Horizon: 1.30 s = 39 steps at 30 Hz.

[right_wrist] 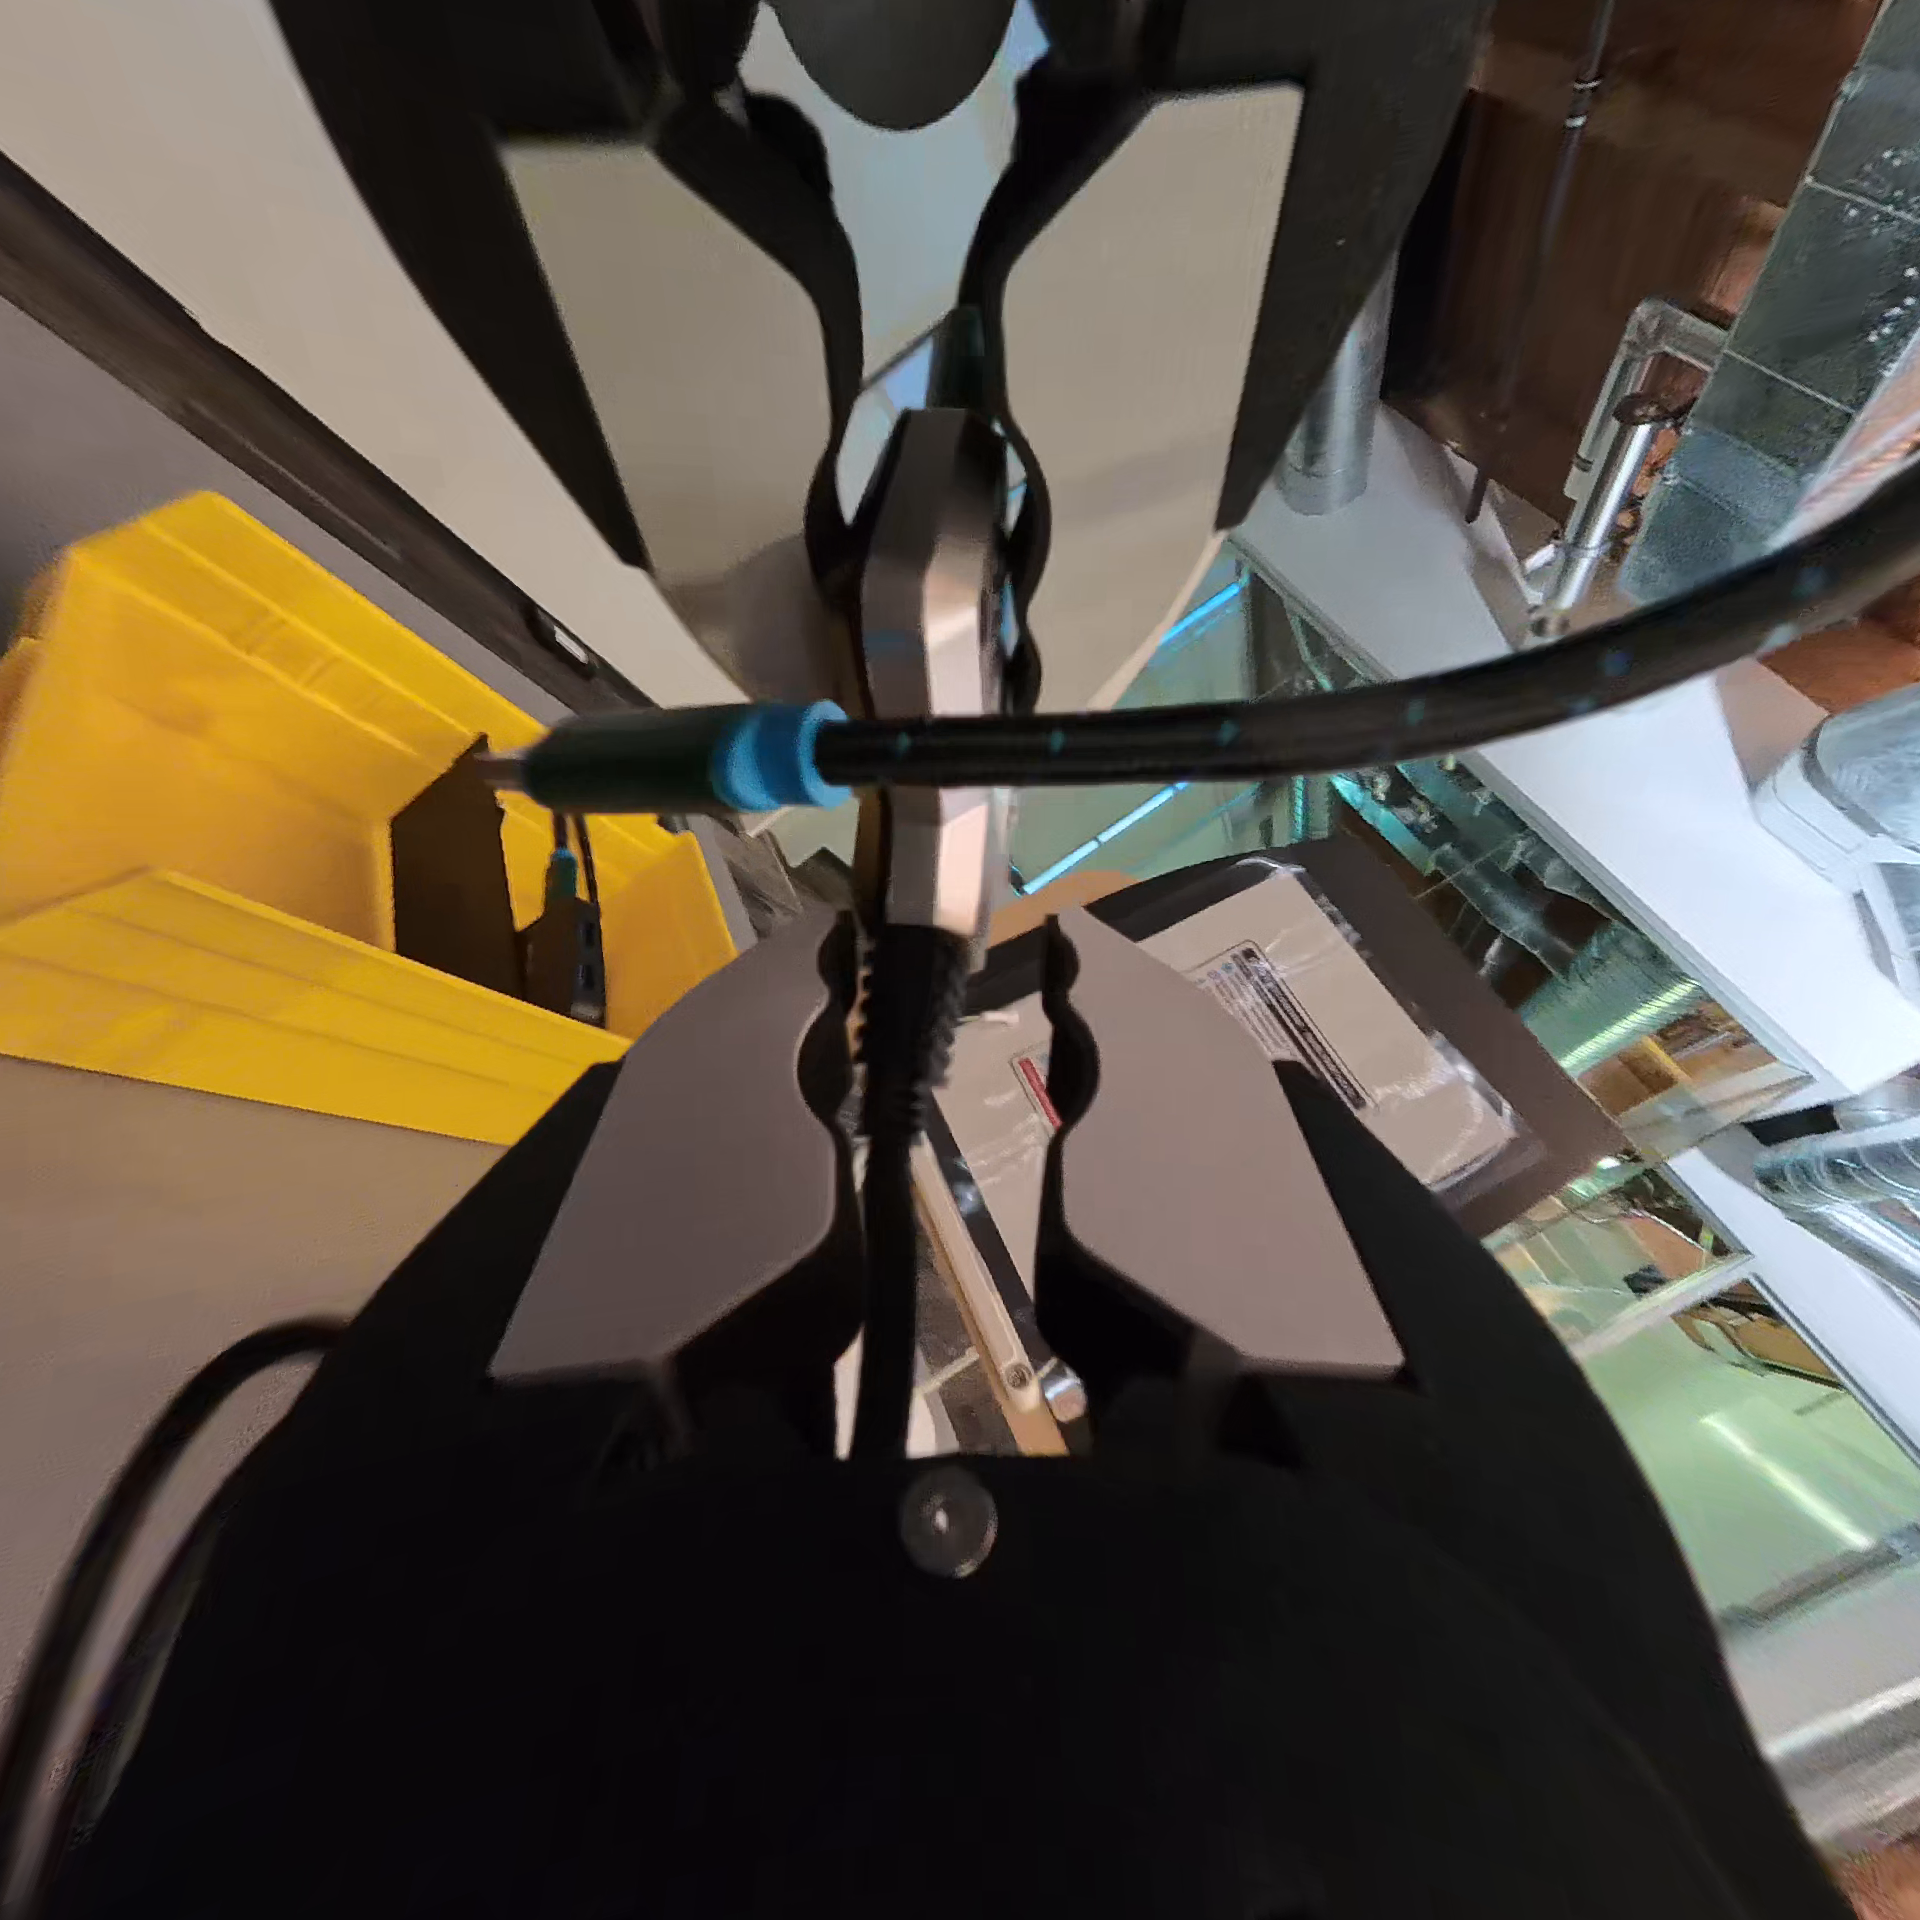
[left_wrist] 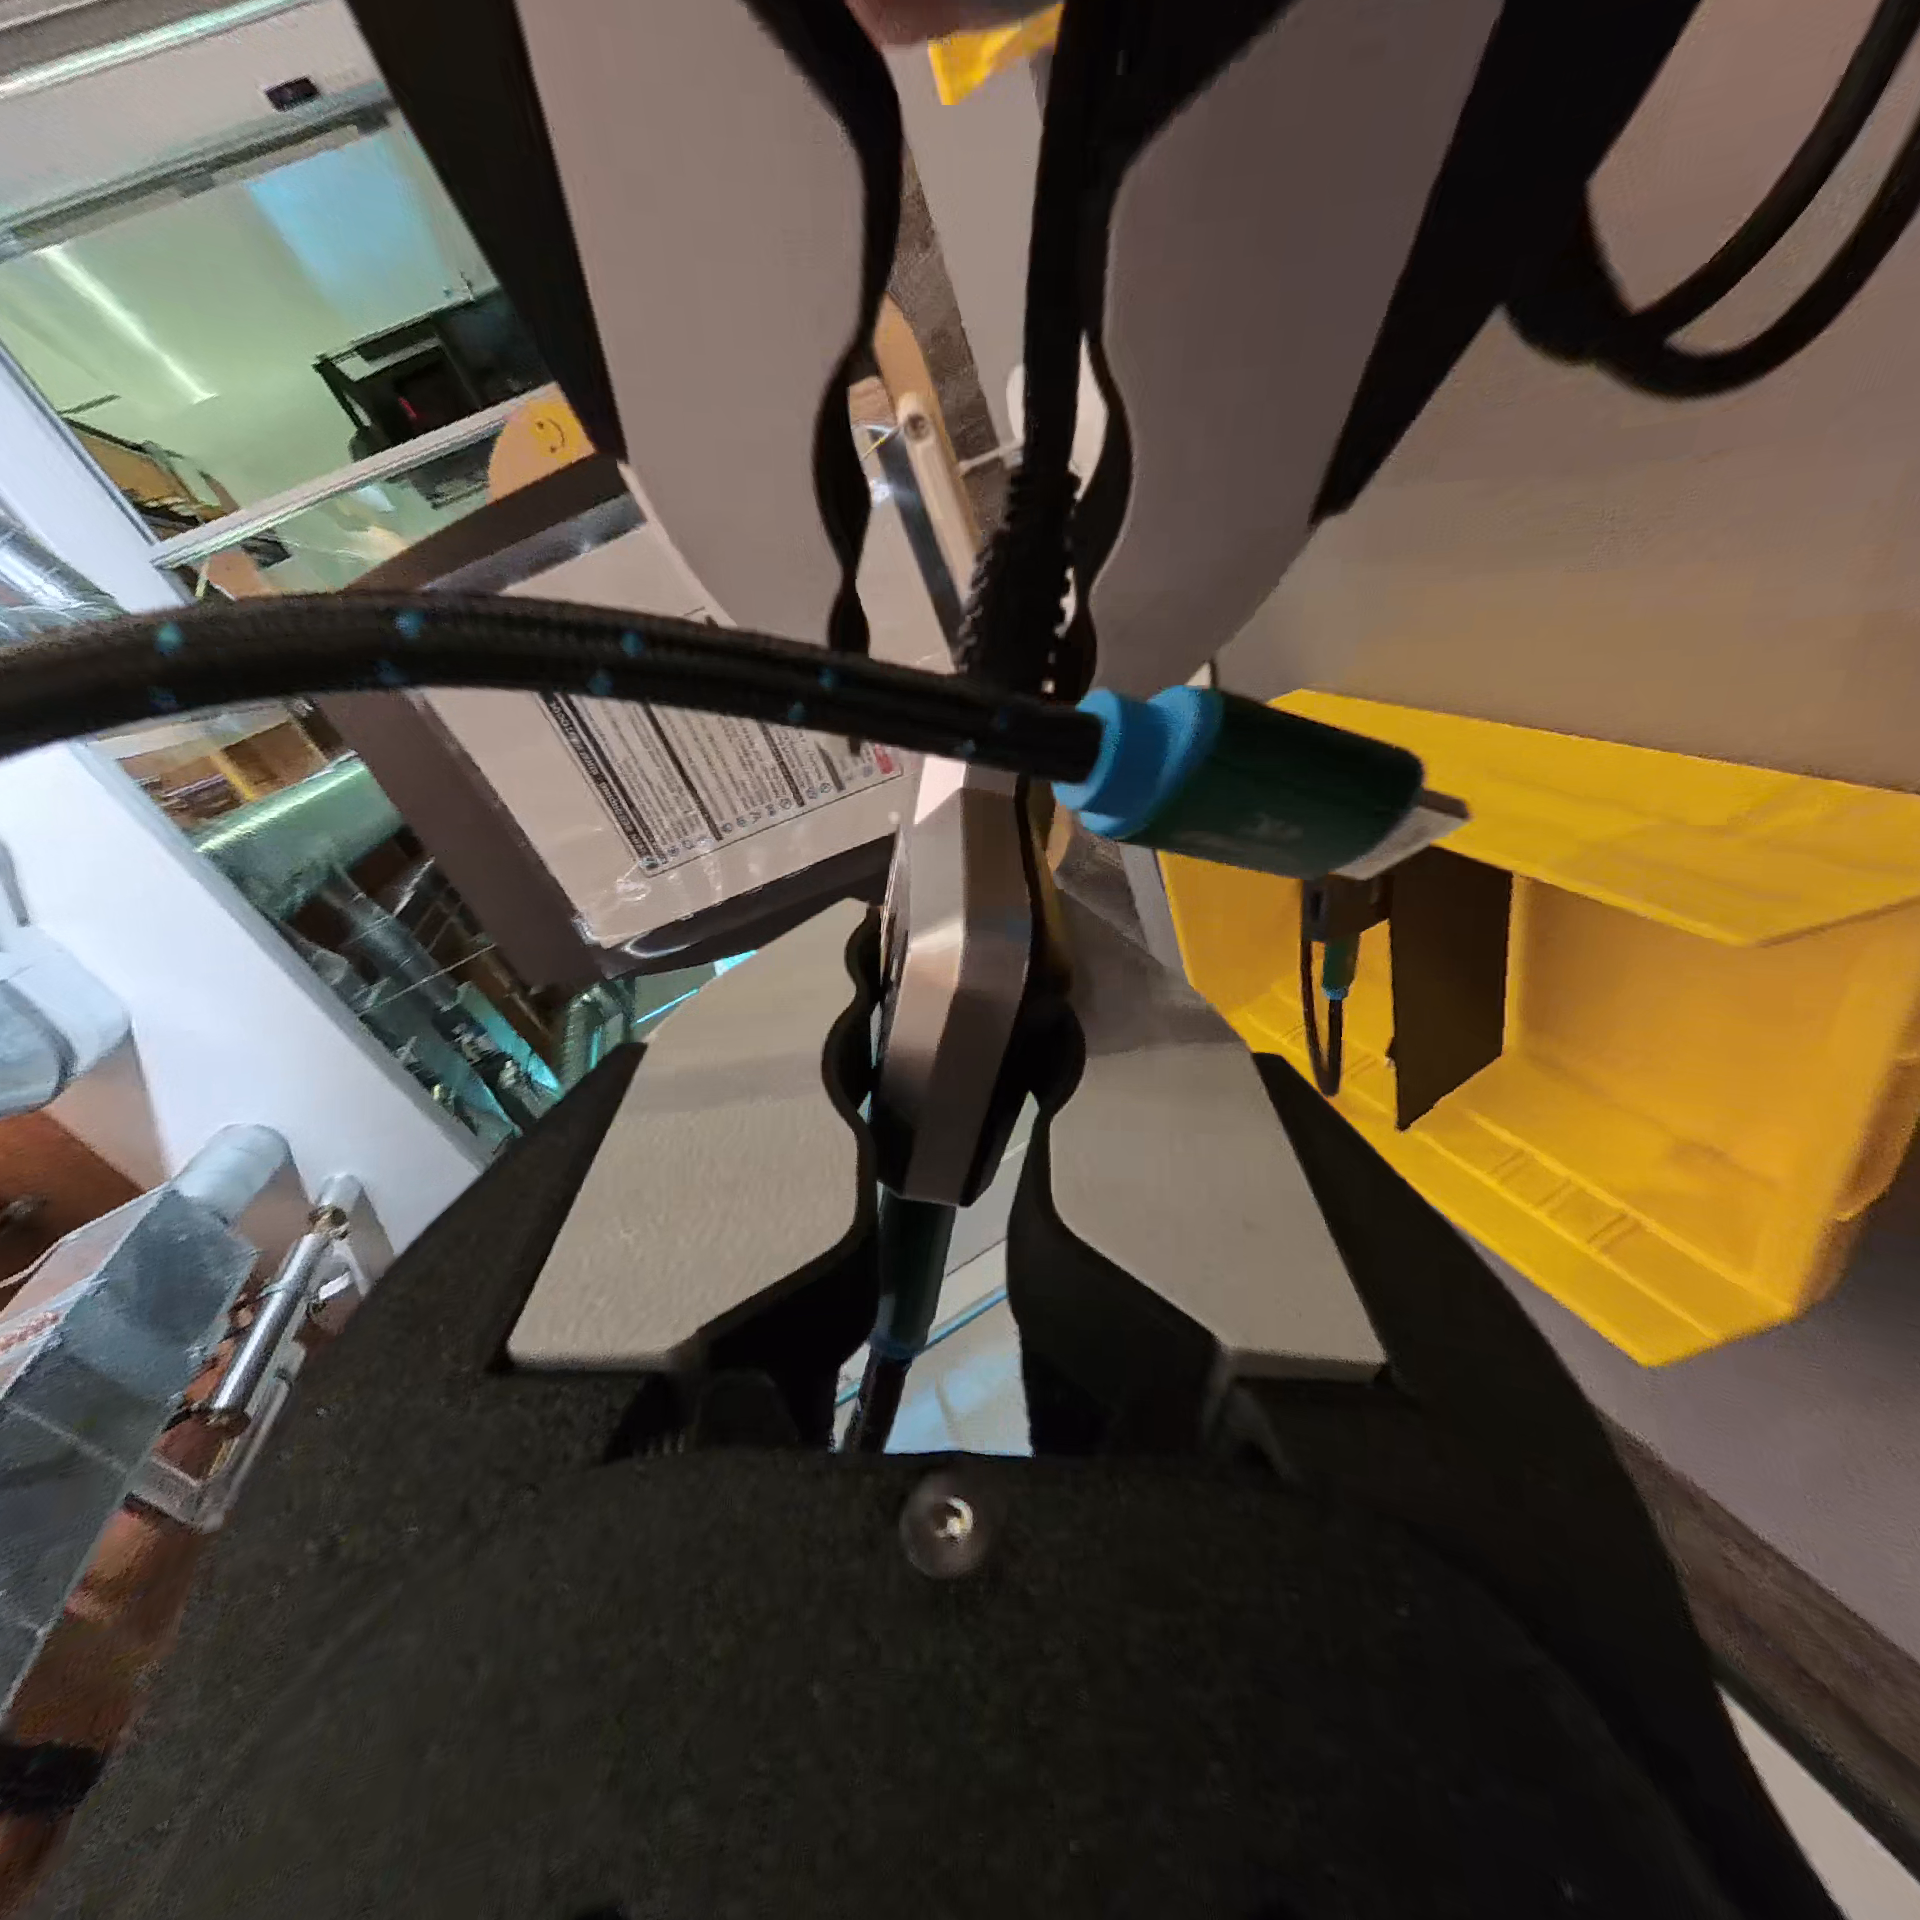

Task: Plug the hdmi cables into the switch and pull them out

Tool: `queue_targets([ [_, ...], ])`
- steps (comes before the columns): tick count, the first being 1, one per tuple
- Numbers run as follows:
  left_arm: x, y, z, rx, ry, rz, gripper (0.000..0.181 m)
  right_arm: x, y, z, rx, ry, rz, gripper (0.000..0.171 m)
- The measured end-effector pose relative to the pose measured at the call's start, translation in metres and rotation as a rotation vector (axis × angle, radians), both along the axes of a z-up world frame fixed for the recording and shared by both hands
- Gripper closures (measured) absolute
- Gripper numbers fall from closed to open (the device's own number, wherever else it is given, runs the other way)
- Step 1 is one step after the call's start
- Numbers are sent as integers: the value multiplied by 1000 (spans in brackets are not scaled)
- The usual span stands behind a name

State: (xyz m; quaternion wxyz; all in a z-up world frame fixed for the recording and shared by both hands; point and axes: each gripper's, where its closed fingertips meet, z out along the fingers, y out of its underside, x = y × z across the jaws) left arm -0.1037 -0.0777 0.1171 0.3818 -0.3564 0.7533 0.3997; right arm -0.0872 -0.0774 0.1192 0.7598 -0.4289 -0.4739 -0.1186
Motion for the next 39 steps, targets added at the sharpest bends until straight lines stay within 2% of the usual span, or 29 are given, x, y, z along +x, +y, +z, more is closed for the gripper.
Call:
queue_targets([
  [2,3,-1,-1,13,9,1,156,-1,-2,-5,14,-33,14,148],
  [6,3,-1,-4,-28,-16,41,151,-1,1,-12,2,-32,34,148],
  [8,5,-1,4,-32,-88,41,117,0,5,-18,-47,-35,43,149],
  [9,5,-3,9,-47,-133,34,108,1,7,-20,-57,-32,41,148],
  [11,4,-10,18,-106,-218,14,103,7,11,-21,-73,-11,47,149],
  [16,-18,-33,44,-228,-492,-77,120,23,15,-15,-135,104,130,148],
  [19,-33,-36,41,-387,-742,-109,117,25,5,-5,-156,187,250,149],
  [26,-13,-44,36,-869,-1289,-413,119,8,-37,7,-168,289,604,148],
  [30,8,-49,29,-1080,-1281,-578,95,3,-62,10,-219,336,825,149],
  [34,29,-67,27,-1248,-1227,-744,108,3,-72,9,-257,373,959,149],
  [39,47,-84,26,-1251,-1162,-916,126,4,-73,3,-251,368,1004,149],
])
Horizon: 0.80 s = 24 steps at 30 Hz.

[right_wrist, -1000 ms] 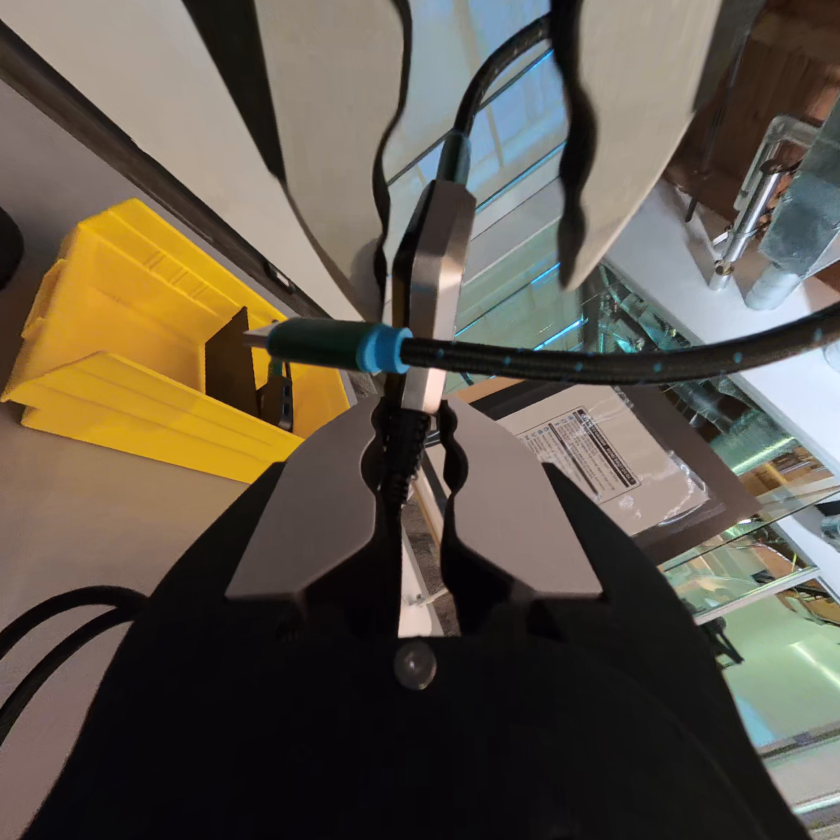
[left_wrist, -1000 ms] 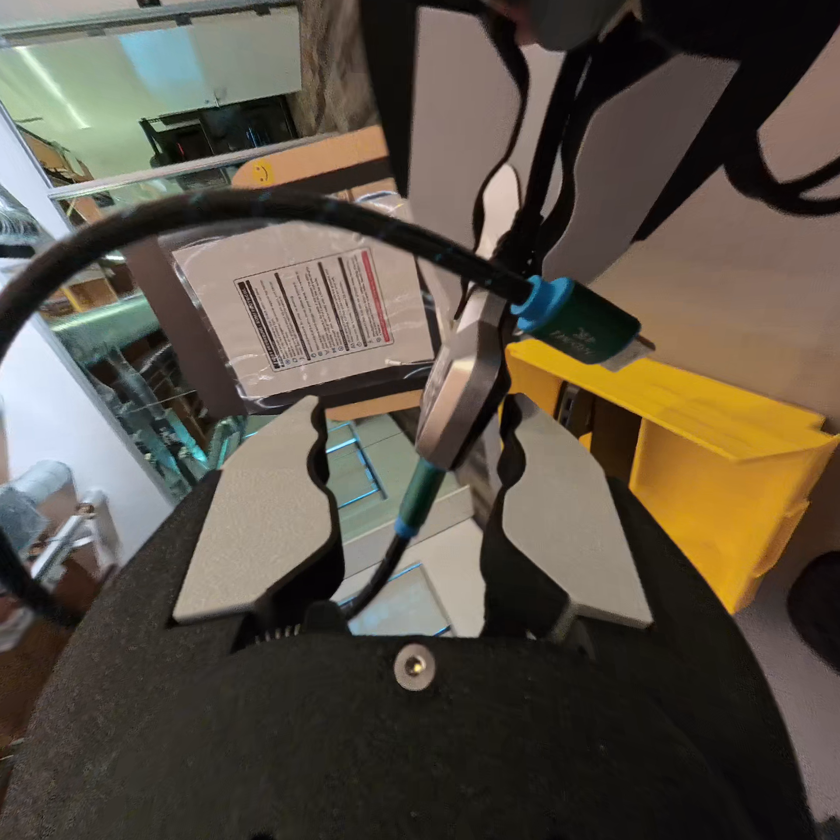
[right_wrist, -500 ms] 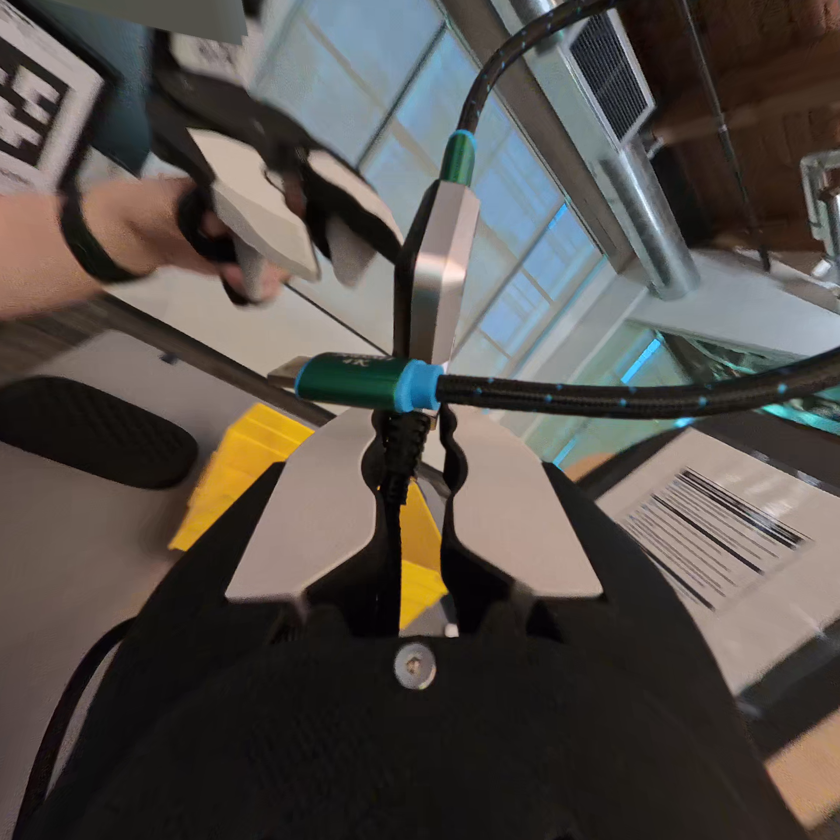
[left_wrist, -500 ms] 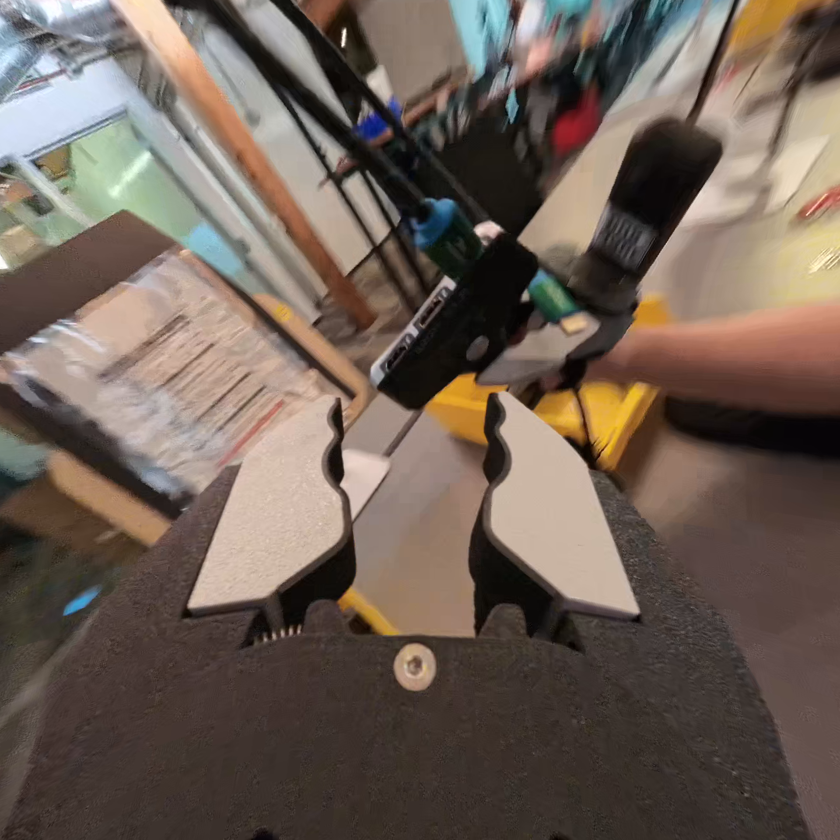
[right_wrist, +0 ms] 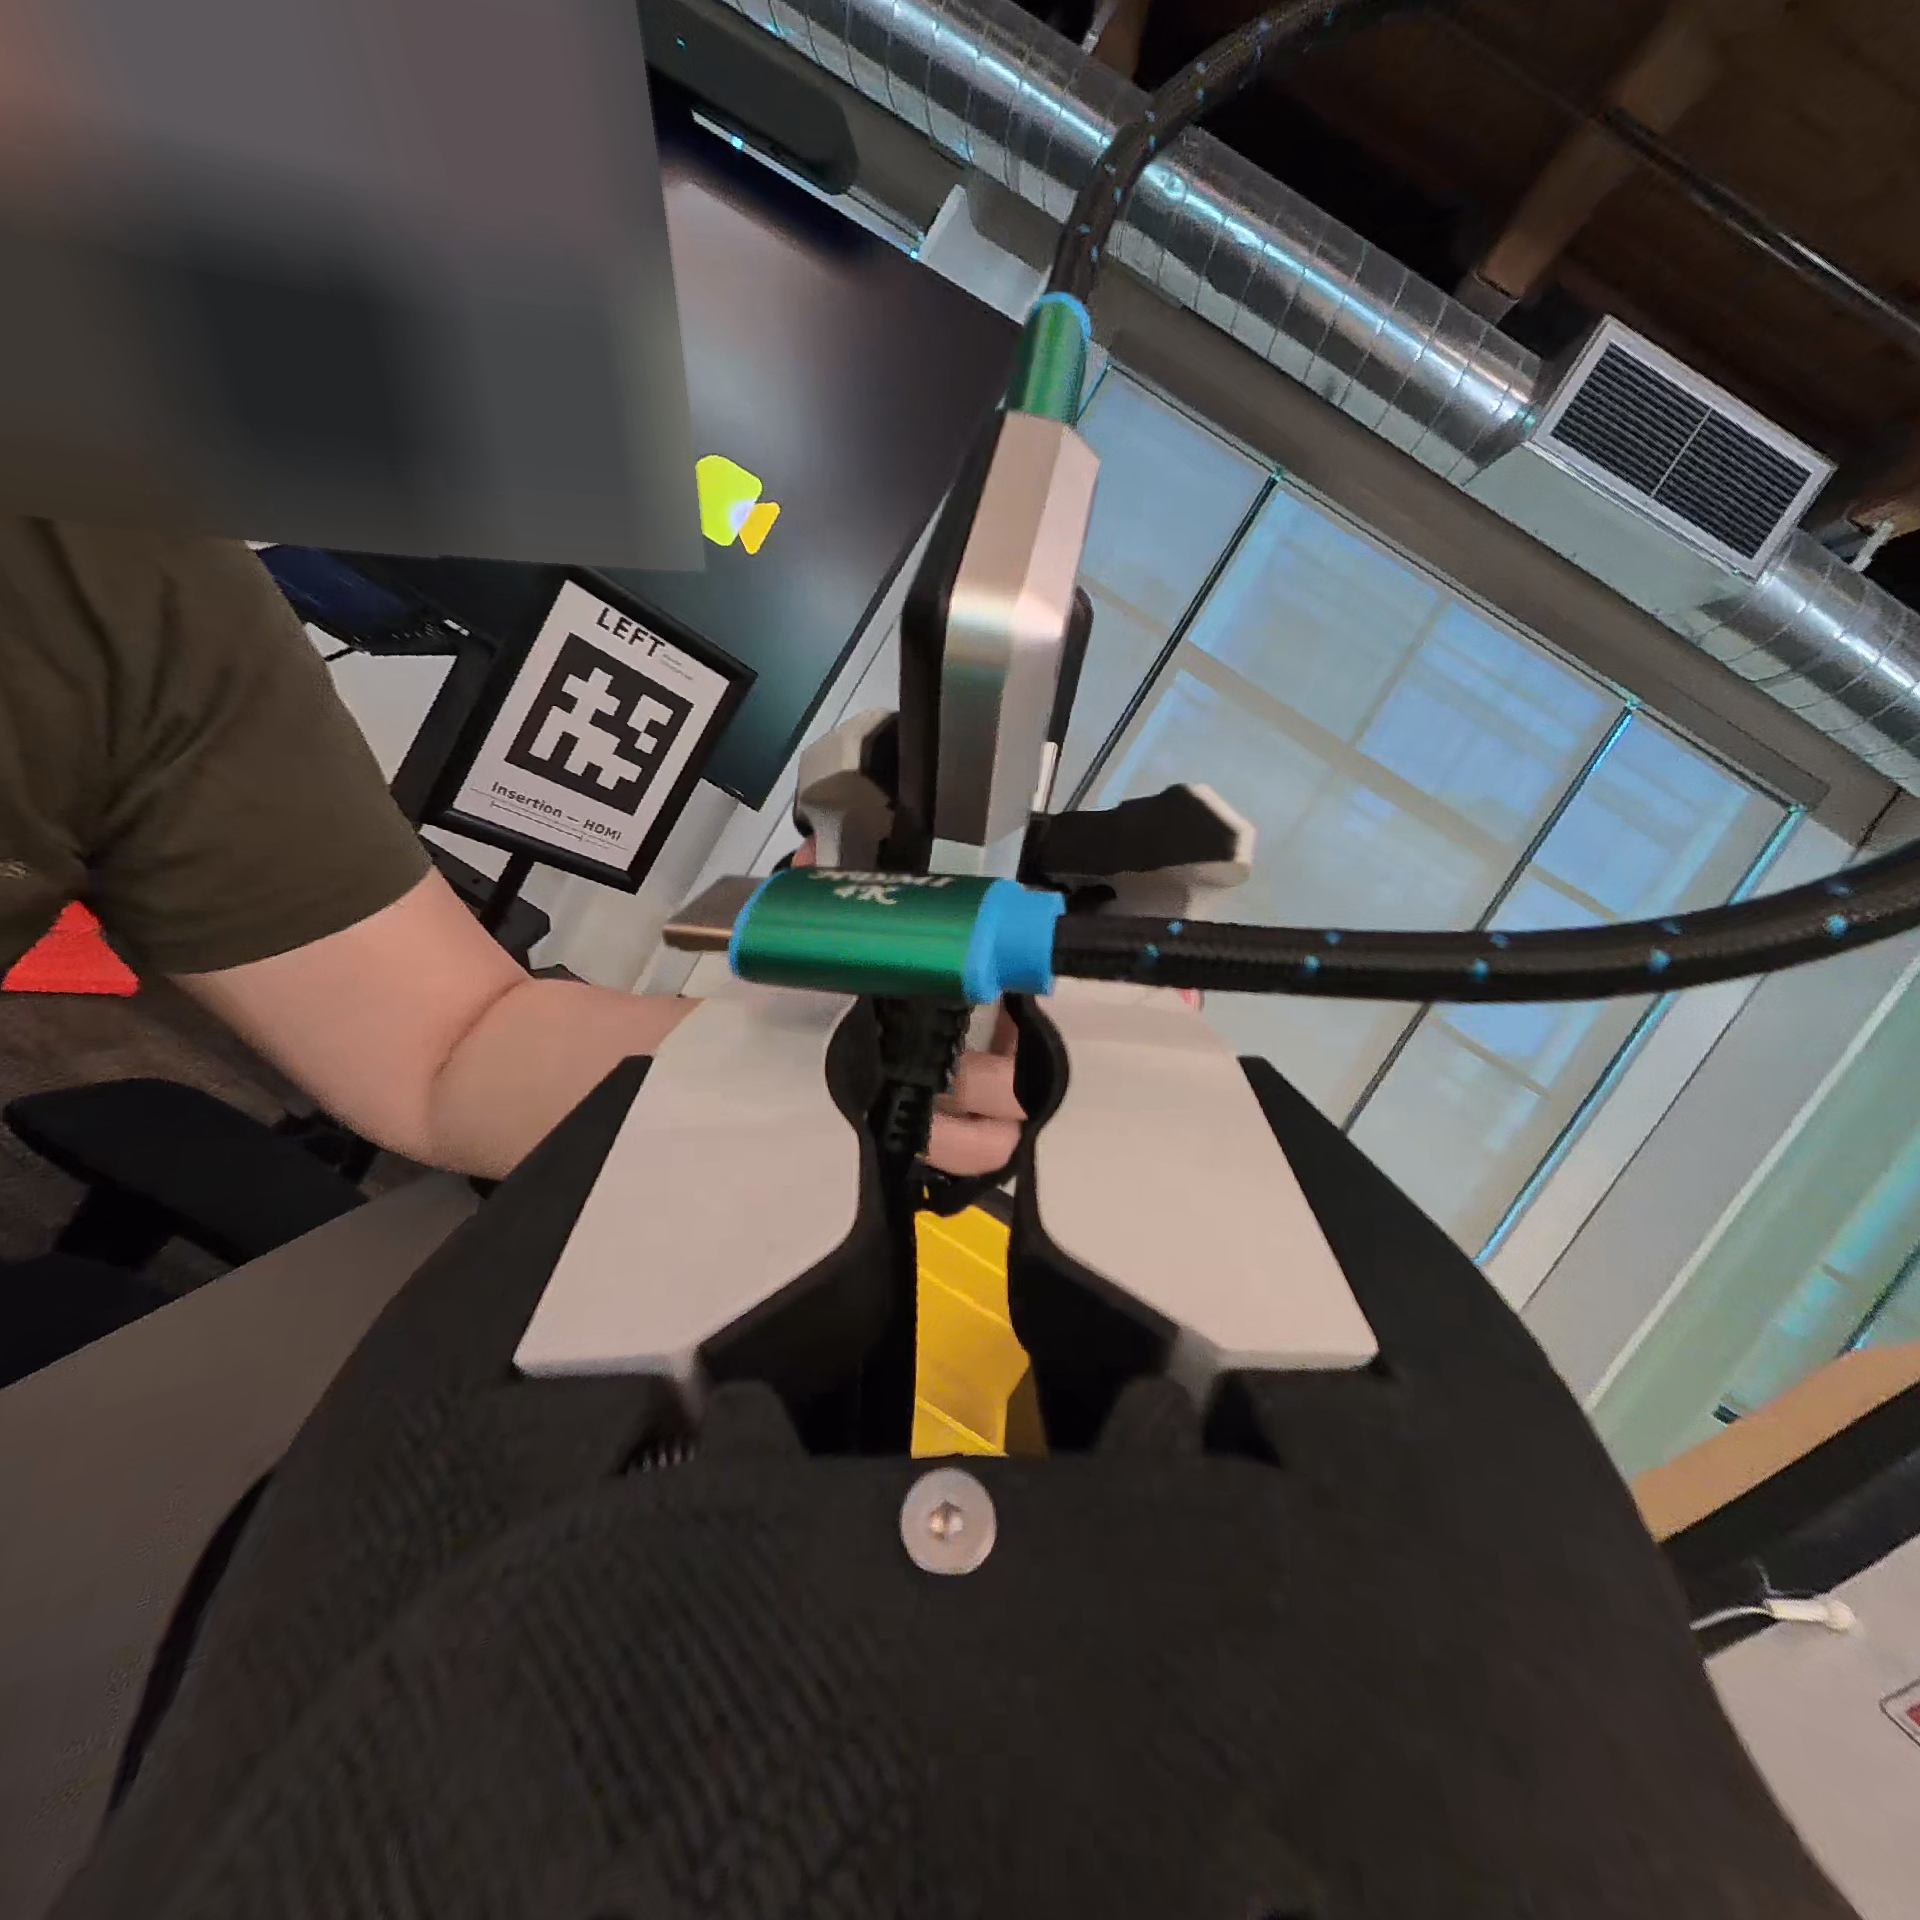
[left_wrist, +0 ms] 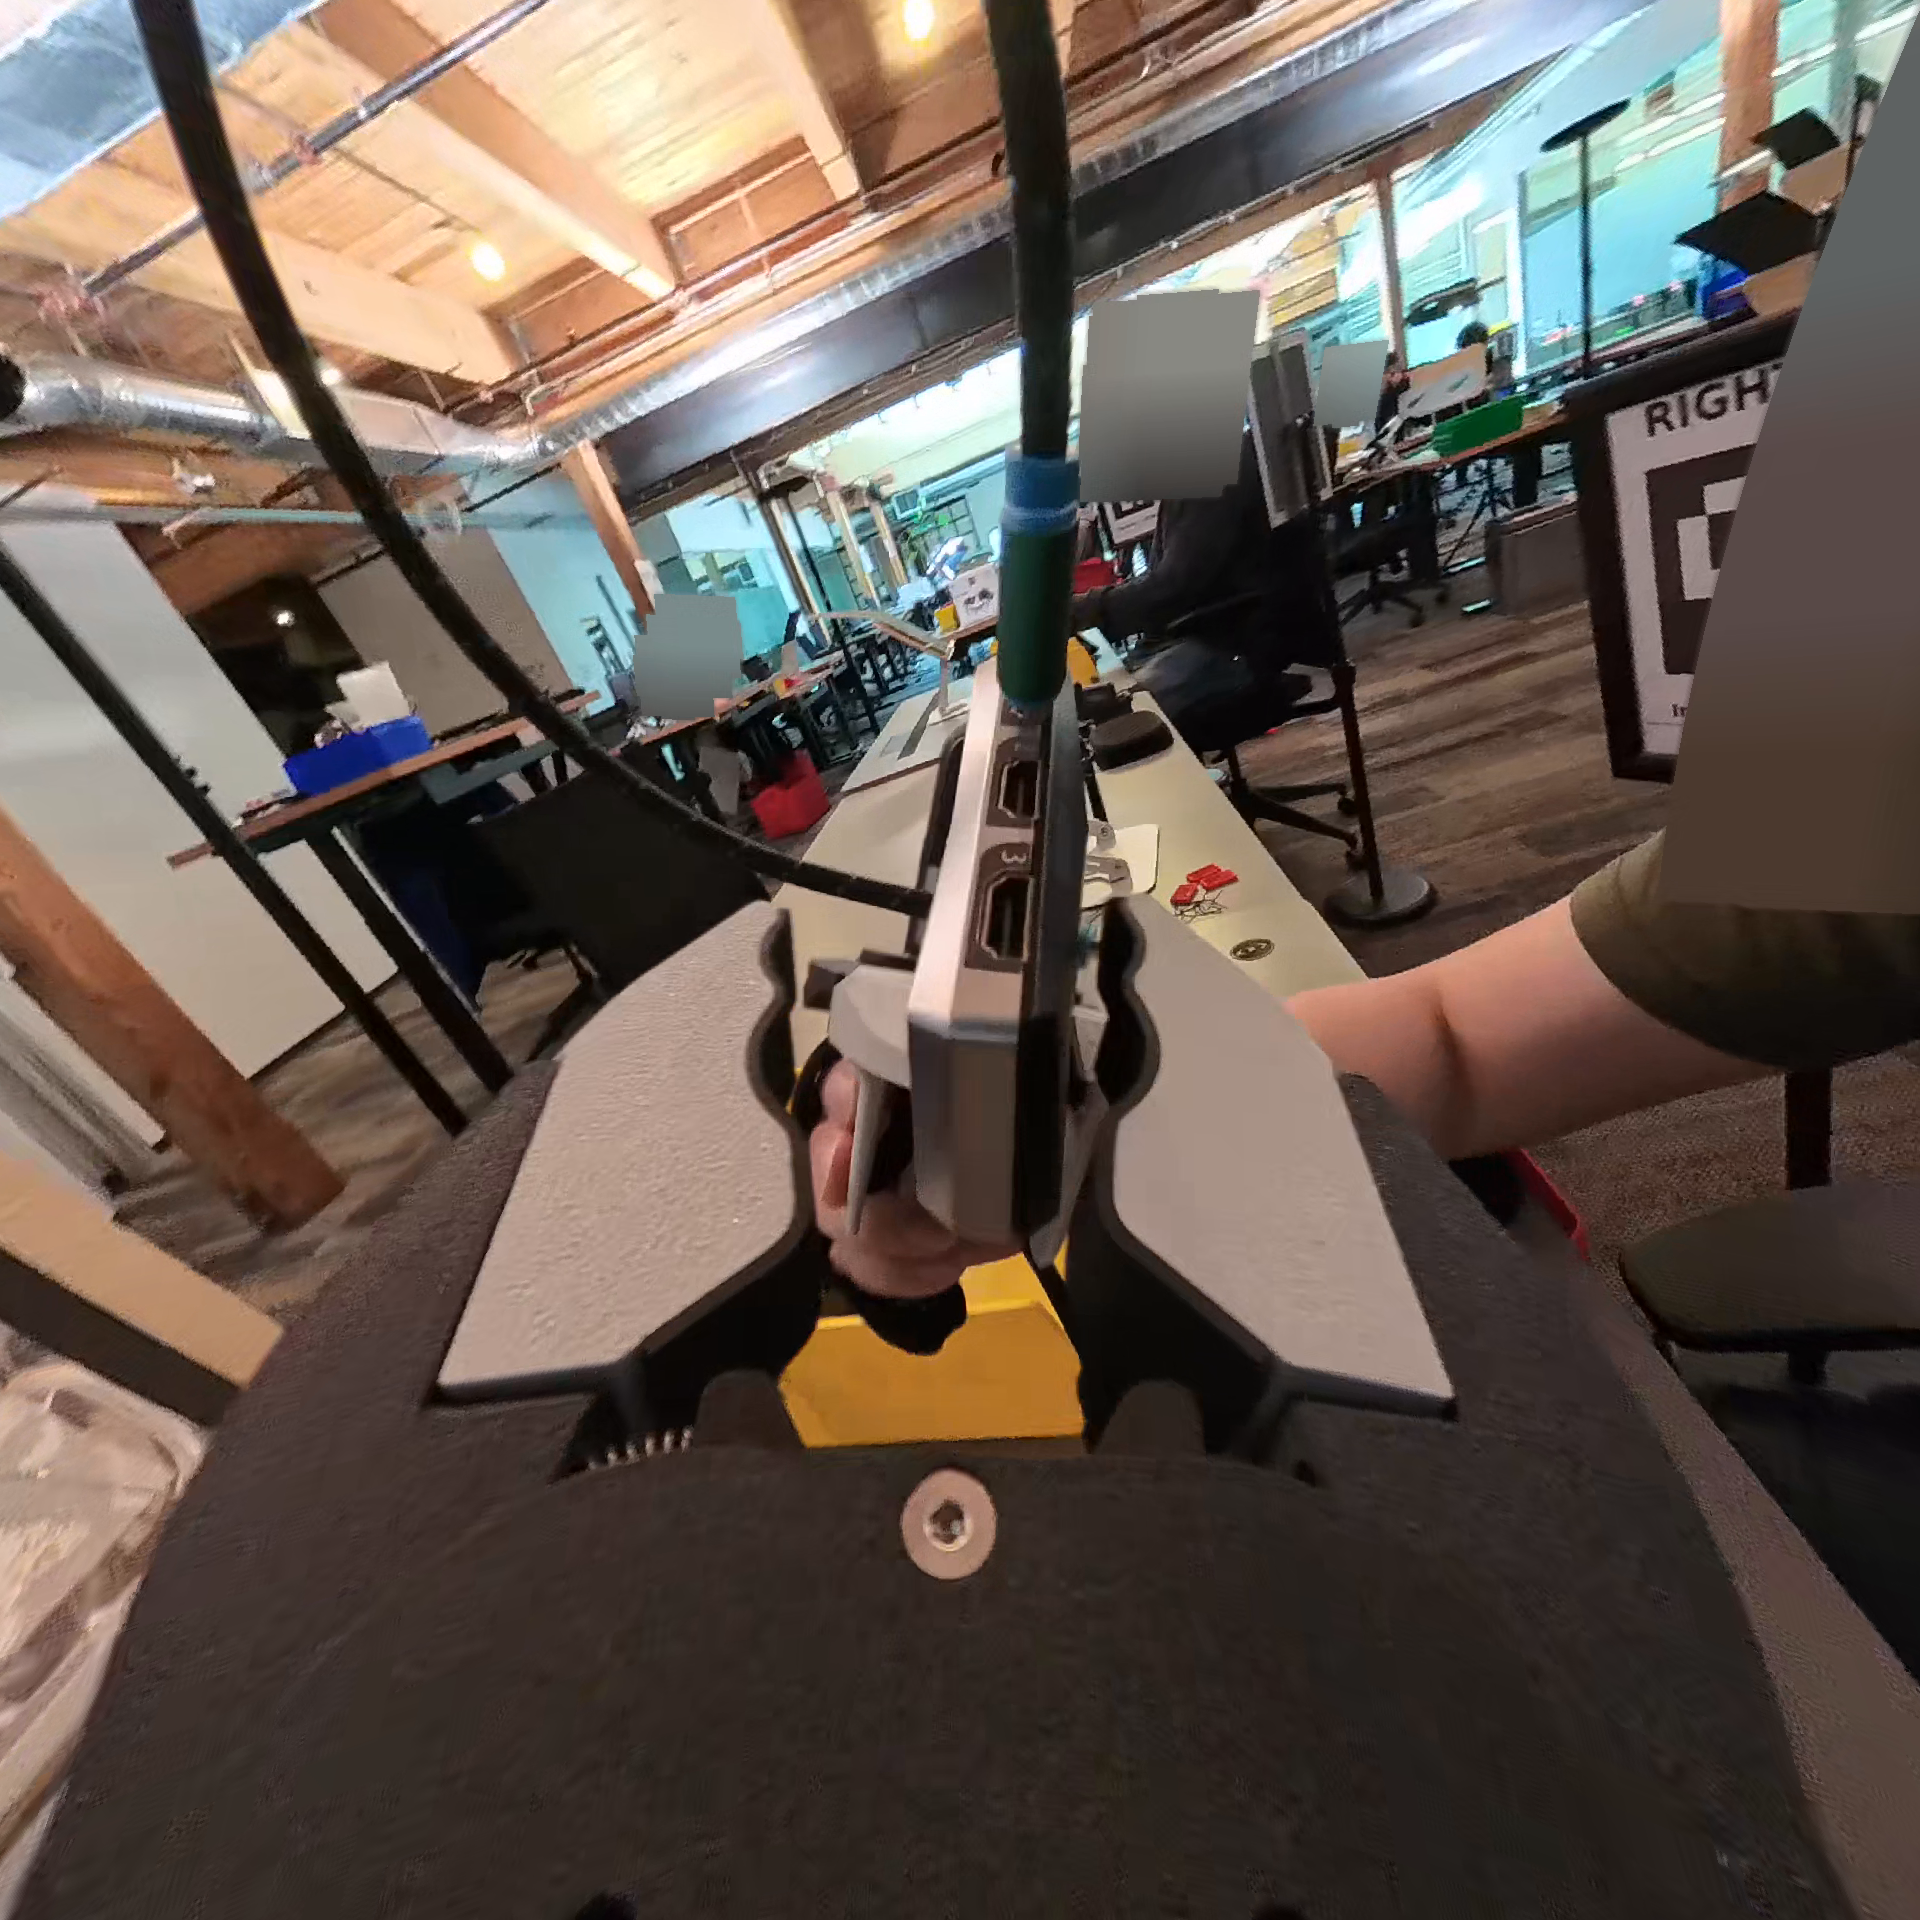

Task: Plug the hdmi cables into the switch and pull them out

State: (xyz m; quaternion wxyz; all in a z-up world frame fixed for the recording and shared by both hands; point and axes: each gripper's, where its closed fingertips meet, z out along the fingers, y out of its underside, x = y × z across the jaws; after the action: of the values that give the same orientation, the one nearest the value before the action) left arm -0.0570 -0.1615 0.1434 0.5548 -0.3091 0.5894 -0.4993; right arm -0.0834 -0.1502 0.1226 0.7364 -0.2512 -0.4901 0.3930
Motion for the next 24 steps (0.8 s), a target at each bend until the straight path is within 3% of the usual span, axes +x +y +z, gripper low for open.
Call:
queue_targets([
  [2,3,-6,0,20,-12,-38,140,0,0,-2,4,3,10,149],
  [5,5,-10,2,39,-50,-55,147,-1,1,-5,-7,8,30,149],
  [16,11,-6,-7,23,-4,1,149,-4,8,-18,-16,-7,34,149],
  [24,9,0,-11,118,39,74,150,-7,20,-21,14,-21,-58,150],
])
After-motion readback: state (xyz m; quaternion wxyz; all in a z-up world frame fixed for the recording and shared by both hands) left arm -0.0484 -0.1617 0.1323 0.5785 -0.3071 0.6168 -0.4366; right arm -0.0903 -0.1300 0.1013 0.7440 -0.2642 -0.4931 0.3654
